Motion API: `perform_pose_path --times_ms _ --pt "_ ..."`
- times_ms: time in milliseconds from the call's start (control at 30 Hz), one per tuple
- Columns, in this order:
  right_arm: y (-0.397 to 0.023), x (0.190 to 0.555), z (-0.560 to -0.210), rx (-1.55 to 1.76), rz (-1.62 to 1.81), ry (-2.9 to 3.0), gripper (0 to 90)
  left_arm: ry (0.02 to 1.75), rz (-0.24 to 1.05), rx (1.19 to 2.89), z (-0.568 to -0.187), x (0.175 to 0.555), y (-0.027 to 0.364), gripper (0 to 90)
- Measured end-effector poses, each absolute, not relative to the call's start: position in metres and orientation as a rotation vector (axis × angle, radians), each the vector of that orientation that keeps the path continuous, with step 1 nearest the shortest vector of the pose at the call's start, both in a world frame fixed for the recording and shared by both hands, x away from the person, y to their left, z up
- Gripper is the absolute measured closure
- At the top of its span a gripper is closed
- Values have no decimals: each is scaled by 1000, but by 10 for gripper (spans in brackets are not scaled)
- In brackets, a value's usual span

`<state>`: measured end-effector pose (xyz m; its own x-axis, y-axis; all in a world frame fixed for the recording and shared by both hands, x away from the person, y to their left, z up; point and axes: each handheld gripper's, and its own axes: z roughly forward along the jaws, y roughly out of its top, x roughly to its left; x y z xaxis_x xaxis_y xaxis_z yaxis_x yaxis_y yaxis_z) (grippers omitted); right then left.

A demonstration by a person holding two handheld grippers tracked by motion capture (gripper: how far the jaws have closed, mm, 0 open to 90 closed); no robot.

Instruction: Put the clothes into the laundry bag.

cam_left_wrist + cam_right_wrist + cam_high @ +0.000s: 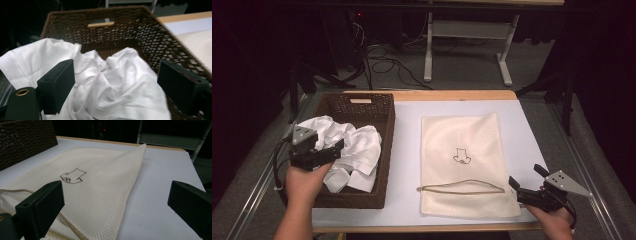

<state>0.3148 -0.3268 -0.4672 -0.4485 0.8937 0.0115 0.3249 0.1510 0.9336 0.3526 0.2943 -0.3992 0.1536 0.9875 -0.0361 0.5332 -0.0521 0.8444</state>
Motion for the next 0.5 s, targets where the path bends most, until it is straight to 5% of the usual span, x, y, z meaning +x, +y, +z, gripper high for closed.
perform_pose_path --times_ms 333,500 --pt "-326 316 -470 1155 1292 1882 13 1736 702 1805 -433 401 311 168" --pt "-325 316 -470 1159 1296 1884 13 1815 597 1884 -445 410 316 365"
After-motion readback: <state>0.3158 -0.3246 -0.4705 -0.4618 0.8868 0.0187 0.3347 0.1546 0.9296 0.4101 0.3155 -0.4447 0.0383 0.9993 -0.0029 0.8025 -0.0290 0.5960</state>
